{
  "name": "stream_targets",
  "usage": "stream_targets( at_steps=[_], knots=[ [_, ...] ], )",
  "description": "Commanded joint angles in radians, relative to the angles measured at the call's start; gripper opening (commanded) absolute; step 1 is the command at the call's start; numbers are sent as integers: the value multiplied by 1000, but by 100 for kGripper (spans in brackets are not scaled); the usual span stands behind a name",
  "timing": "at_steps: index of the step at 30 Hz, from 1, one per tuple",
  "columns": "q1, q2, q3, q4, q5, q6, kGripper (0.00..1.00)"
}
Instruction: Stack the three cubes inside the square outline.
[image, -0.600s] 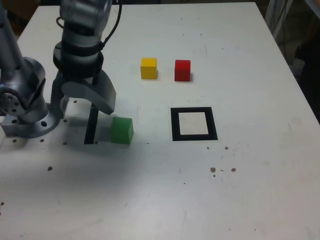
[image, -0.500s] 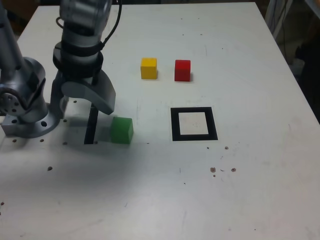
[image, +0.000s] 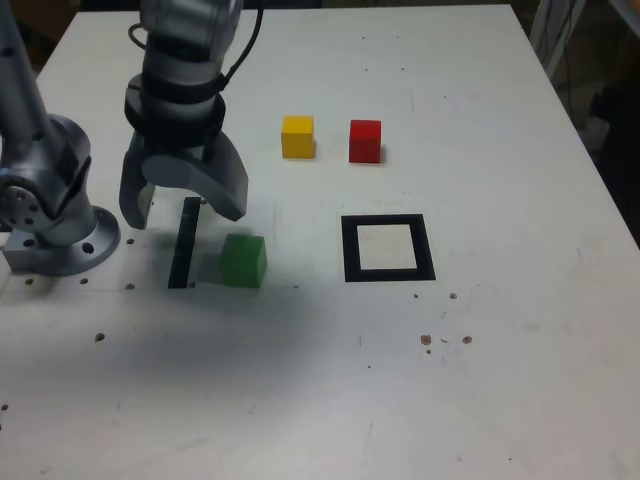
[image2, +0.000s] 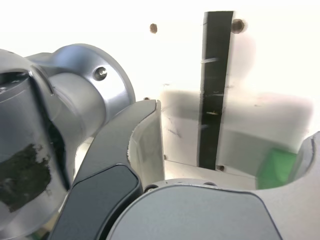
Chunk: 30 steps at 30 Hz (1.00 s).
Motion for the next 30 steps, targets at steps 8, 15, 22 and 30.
stream_targets(
  at_steps=[8, 15, 22, 30],
  knots=[
    [76, -34, -318, 215, 160, 84, 99],
    [186, 98, -579, 246, 181, 271, 99],
    [233, 280, -800, 284, 214, 369, 98],
    [315, 386, -823, 227, 213, 413, 97]
  ],
)
